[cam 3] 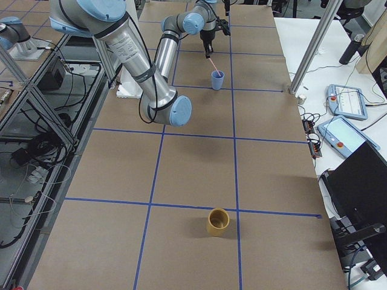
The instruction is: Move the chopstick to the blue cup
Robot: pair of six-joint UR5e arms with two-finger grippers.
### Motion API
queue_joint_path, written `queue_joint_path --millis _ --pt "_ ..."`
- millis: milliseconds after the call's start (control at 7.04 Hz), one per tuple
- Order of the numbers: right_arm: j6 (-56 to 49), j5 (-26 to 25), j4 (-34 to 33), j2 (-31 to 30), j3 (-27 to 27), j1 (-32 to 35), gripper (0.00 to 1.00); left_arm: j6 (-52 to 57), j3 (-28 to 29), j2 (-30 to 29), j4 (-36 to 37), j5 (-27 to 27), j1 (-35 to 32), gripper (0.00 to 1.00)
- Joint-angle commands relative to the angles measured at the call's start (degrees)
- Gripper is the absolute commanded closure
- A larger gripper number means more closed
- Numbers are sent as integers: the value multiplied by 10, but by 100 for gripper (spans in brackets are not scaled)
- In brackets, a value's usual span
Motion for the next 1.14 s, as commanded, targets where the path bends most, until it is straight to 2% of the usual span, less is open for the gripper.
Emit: queue_joint_path --millis 0,284,426,568,710,852,995 --pt "5 -15 0 7 -7 -19 100 2 0 0 0 0 -4 2" --pt "5 -25 2 15 -22 -37 100 16 4 0 1 0 -16 2" --pt "13 -26 13 20 -41 -45 100 29 14 0 0 -21 -25 2" --pt "28 -26 53 21 -65 -45 100 45 20 0 1 -32 -37 2" --pt "28 -30 56 23 -79 -47 100 48 25 0 1 -33 -38 2" --pt "22 -35 57 22 -84 -48 83 48 25 0 1 -33 -38 2" --pt "21 -37 58 19 -91 -49 39 48 25 0 1 -33 -38 2"
